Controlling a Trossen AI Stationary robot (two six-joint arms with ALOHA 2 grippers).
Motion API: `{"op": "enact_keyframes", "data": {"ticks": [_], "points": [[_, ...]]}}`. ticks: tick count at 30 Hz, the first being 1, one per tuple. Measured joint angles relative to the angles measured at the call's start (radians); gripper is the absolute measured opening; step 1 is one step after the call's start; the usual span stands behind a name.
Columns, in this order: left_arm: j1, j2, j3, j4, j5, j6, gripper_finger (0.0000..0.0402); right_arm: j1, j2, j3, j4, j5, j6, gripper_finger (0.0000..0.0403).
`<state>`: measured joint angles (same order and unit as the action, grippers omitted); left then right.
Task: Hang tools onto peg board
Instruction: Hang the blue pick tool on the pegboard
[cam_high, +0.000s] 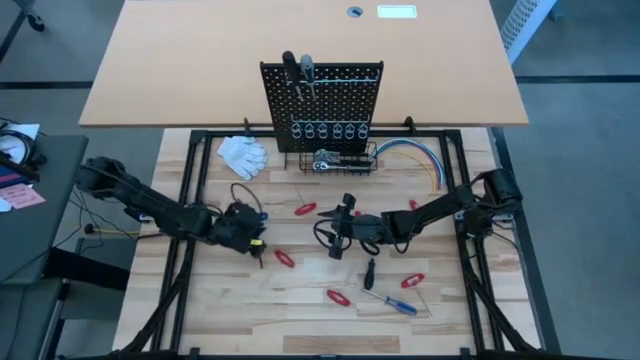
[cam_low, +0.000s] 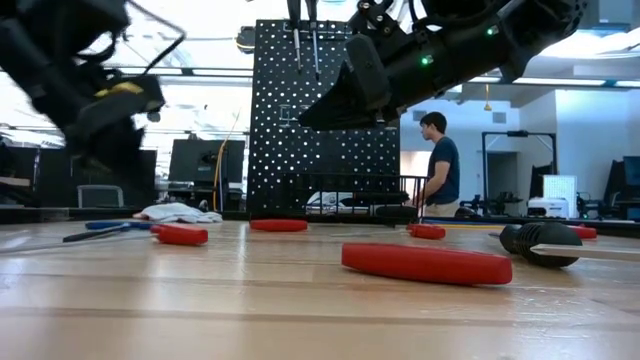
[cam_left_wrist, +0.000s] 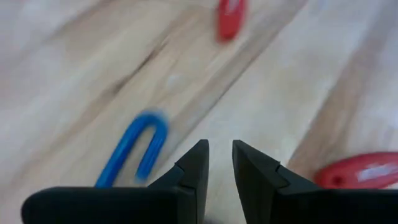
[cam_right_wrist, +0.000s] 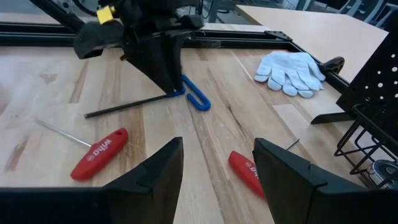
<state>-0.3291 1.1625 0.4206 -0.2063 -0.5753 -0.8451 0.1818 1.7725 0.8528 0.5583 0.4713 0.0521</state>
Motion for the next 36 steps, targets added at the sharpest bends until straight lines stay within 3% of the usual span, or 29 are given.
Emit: {"op": "enact_keyframes", "data": {"ticks": [3, 11, 15, 20, 24, 27, 34, 36], "points": [[0.047, -0.015, 0.021, 0.033, 0.095, 0.236, 0.0065, 0.0, 0.0, 0.0, -0.001, 0.0, 0.0, 0.0202], [0.084, -0.039, 0.087, -0.163, 0.376, 0.674, 0.0071, 0.0, 0.0, 0.0, -0.005, 0.0, 0.0, 0.0202], [0.087, -0.016, 0.084, -0.266, 0.379, 0.802, 0.0105, 0.0, 0.0, 0.0, -0.006, 0.0, 0.0, 0.0202], [0.096, 0.063, 0.071, -0.23, 0.363, 0.989, 0.0161, 0.0, 0.0, 0.0, -0.005, 0.0, 0.0, 0.0202], [0.117, 0.16, 0.076, -0.187, 0.356, 1.117, 0.0173, 0.0, 0.0, 0.0, -0.005, -0.001, 0.0, 0.0202], [0.132, 0.211, 0.084, -0.105, 0.332, 1.168, 0.0154, 0.0, 0.0, 0.0, -0.006, -0.001, 0.0, 0.0202], [0.208, 0.267, 0.133, 0.008, 0.4, 1.244, 0.0022, 0.0, 0.0, 0.0, -0.005, -0.001, 0.0, 0.0202], [0.237, 0.289, 0.144, 0.075, 0.4, 1.276, 0.0011, 0.0, 0.0, 0.0, -0.004, -0.001, 0.0, 0.0202]]}}
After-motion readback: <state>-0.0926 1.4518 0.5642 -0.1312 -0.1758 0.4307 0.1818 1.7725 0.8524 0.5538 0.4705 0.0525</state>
